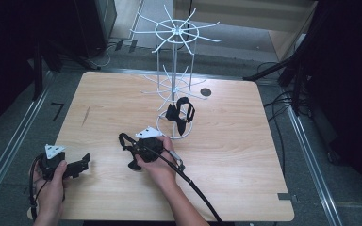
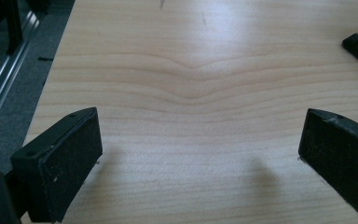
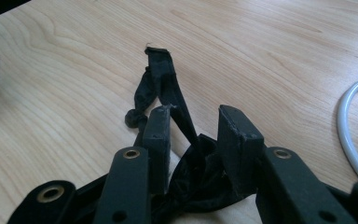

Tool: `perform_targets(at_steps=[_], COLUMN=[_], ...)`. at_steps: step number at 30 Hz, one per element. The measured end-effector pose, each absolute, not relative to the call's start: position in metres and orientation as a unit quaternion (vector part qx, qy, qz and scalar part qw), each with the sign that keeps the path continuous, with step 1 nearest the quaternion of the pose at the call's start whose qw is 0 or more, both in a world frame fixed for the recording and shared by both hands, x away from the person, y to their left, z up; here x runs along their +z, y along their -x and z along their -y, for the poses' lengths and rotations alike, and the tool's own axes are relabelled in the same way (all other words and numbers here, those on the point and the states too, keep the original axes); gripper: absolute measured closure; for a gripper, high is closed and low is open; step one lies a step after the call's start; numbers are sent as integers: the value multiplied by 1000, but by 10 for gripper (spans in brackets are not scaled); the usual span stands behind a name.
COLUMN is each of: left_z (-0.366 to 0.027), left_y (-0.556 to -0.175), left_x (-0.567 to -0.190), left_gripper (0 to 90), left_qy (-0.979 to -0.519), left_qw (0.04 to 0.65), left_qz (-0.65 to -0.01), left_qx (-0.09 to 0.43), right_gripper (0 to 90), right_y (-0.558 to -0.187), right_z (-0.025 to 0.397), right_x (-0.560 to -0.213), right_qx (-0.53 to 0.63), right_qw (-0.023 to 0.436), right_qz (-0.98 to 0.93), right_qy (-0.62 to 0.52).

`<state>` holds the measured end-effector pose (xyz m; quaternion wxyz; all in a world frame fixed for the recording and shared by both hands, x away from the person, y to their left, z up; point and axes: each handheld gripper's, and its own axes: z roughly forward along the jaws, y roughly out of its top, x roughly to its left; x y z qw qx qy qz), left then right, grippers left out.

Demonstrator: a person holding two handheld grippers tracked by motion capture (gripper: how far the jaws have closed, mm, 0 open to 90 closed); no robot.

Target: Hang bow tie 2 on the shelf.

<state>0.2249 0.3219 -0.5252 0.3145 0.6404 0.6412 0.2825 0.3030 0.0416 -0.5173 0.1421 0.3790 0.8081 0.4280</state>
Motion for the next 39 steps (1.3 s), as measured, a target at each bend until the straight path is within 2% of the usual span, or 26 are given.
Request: perform_targets(at_steps=[9, 17, 31, 39], left_z=[-315, -309, -308, -309], left_y=[-223, -220, -218, -218], left_x=[-522, -523, -523, -523], left_gripper=[0, 0, 0, 0], left_qy=[-625, -621, -622, -621], left_qw=[363, 414, 428, 424], left_qz=[-602, -538, -536, -539], left_qx=[340, 392, 376, 381], right_gripper=[658, 673, 900, 900], right_y=[-306, -310, -311, -306], right_z=[-49, -55, -52, -50], right_x=[-519, -520, -522, -517], right_qx=[419, 413, 399, 415], right_qw=[147, 153, 161, 158], right_qz=[-813, -816, -825, -823], right_qy=[-376, -373, -366, -355])
